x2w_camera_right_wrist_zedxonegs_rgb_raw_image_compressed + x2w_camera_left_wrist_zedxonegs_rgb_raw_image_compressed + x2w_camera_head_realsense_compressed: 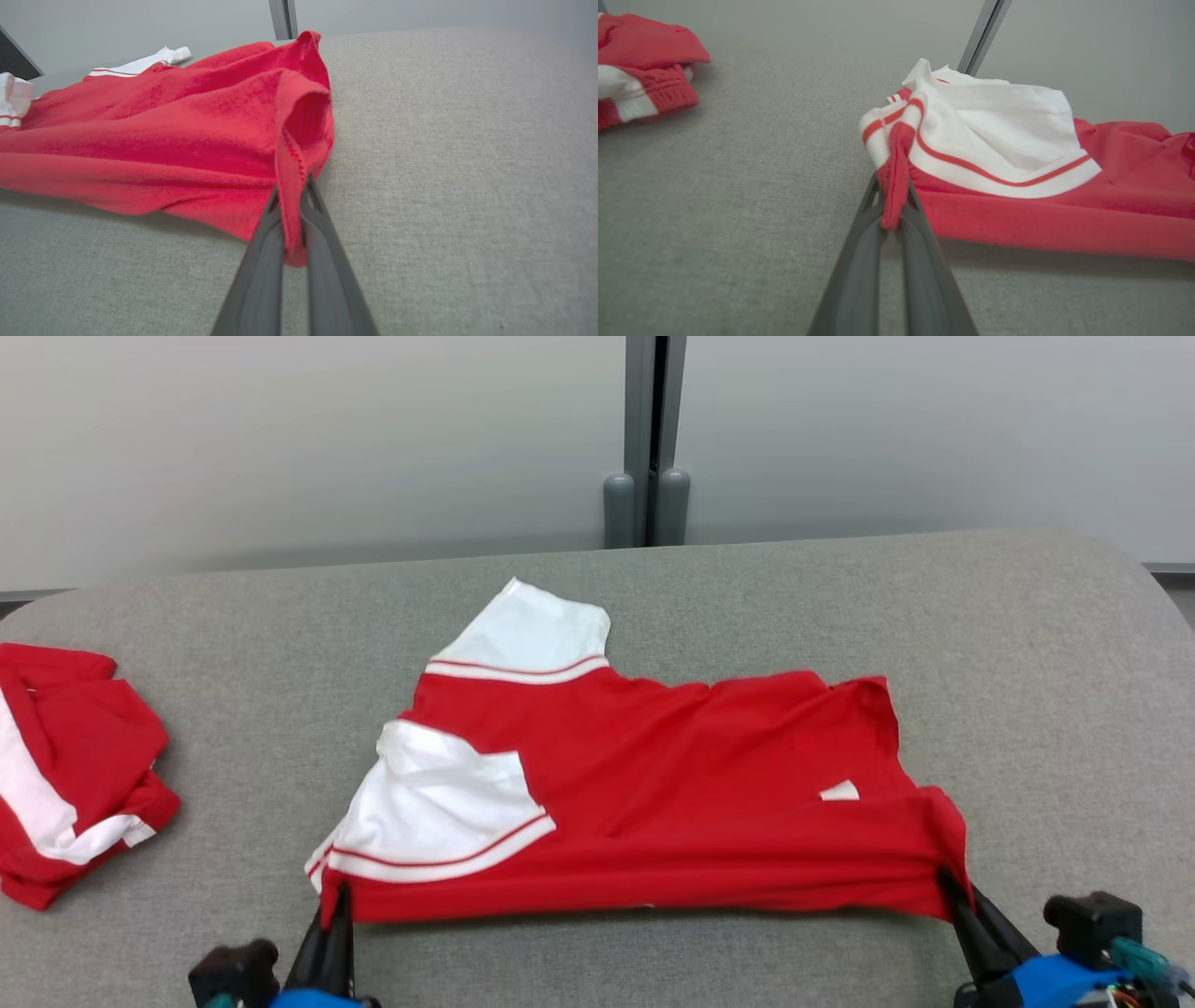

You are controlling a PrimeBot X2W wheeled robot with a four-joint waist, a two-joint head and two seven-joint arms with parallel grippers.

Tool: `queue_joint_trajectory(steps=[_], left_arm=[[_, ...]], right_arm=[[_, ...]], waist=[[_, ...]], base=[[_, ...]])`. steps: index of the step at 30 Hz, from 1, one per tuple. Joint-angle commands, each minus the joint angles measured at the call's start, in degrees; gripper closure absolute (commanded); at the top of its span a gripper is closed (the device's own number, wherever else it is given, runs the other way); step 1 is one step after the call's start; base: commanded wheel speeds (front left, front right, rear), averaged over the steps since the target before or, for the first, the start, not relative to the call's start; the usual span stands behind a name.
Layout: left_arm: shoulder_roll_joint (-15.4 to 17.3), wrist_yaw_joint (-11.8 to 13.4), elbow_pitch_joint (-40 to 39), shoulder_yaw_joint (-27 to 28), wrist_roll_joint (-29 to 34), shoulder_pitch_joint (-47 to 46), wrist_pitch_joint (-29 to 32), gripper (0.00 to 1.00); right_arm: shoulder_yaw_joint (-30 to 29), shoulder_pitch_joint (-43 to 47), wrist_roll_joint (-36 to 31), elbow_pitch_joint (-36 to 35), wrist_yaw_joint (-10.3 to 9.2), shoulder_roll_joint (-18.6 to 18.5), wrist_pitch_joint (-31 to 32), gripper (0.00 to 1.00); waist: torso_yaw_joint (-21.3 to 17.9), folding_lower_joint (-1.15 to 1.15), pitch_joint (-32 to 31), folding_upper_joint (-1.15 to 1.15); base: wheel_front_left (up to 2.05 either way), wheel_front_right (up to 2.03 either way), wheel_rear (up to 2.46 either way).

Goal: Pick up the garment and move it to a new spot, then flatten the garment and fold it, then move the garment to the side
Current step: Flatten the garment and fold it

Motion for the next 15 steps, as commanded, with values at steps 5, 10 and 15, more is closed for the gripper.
queue_joint_trajectory(steps=[5,10,15], left_arm=[[-0.8,2.4,-7.0,1.9,1.0,8.0,-0.3,1.00],[-1.8,3.0,-10.5,1.2,1.2,11.9,-0.1,1.00],[-2.0,3.5,-10.5,0.5,1.4,13.0,0.0,0.00]], right_arm=[[-1.2,6.5,1.7,-6.4,-0.03,-2.0,2.0,1.00],[-2.4,12.5,3.4,-11.7,-0.02,-1.1,6.0,1.00],[-4.1,15.4,1.7,-14.2,-0.02,0.2,8.5,0.67]], waist=[[1.0,0.01,-0.3,0.01],[2.3,0.01,-0.3,0.01],[2.4,0.01,-0.7,0.01]], base=[[0.00,0.00,0.00],[0.00,0.00,0.00],[0.00,0.00,0.00]])
